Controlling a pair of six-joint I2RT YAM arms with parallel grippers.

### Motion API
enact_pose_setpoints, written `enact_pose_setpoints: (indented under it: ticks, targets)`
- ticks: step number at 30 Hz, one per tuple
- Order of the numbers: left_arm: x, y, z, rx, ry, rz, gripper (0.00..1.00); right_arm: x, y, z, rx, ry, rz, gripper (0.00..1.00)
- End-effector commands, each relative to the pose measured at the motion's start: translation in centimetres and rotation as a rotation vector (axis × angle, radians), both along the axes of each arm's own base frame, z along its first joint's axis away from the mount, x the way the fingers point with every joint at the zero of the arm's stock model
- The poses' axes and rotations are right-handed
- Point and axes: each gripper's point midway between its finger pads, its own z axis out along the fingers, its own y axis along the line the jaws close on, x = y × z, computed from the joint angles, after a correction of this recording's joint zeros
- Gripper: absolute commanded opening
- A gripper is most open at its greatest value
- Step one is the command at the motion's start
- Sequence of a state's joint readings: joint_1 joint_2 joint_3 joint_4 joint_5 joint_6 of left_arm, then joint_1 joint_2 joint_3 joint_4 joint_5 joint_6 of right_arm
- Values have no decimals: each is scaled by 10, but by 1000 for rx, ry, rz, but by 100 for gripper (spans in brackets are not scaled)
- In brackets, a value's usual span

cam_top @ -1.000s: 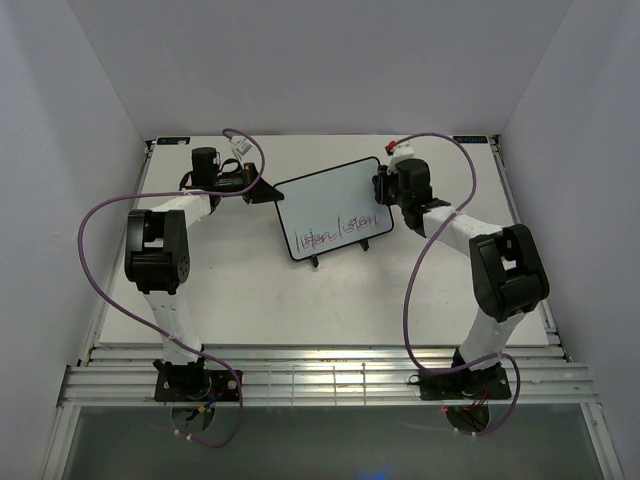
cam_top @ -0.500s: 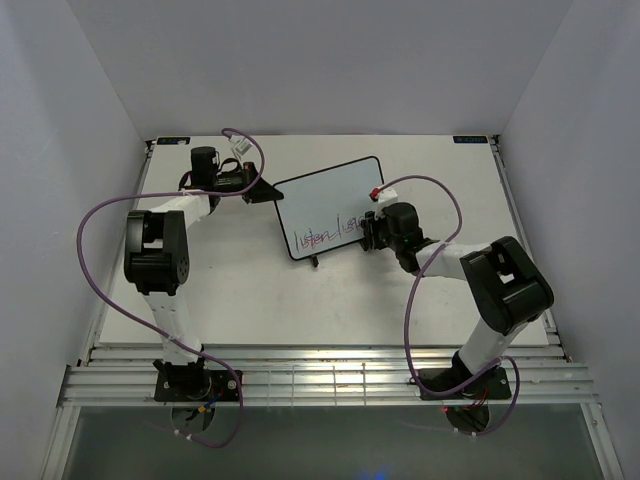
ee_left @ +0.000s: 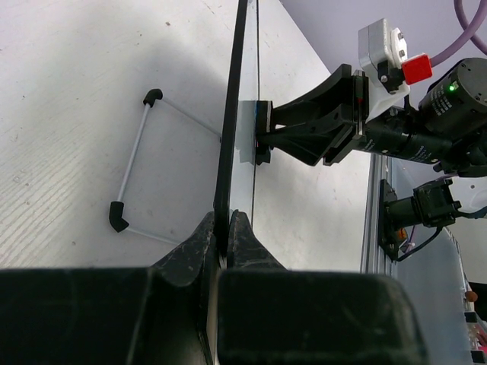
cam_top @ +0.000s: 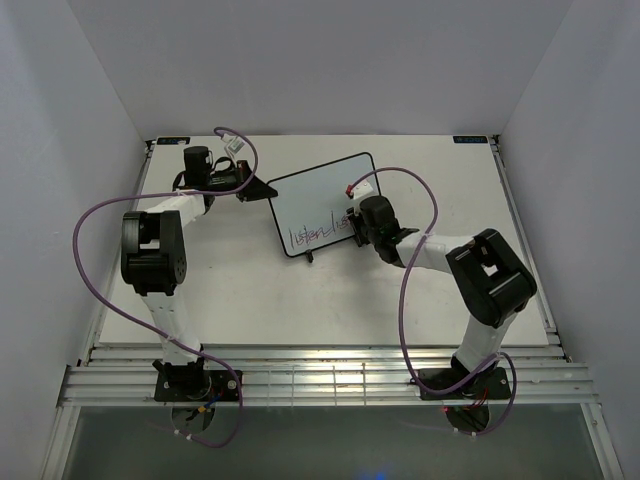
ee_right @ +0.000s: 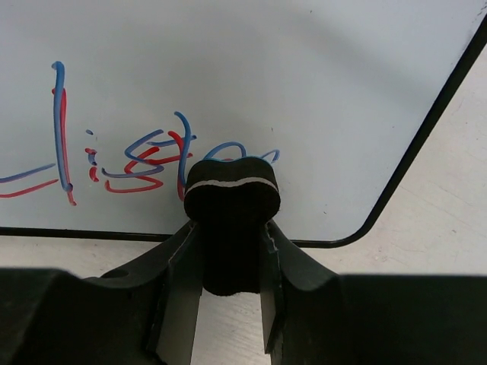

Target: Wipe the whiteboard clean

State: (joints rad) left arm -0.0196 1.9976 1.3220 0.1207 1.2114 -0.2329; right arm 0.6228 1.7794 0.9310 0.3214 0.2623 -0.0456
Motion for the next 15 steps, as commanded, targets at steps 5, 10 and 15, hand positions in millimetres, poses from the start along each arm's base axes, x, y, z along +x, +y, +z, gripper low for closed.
enact_pose_setpoints:
  ticks: [5,10,15]
  targets:
    - [2,-29,19,52,-156,-17,0,-31,47,83,292,-98,148,8]
    - [4,-30,35,88,-195,57,0,-42,9,114,315,-149,77,8]
    - [3,-32,52,82,-218,70,0,-53,-14,116,305,-151,40,8]
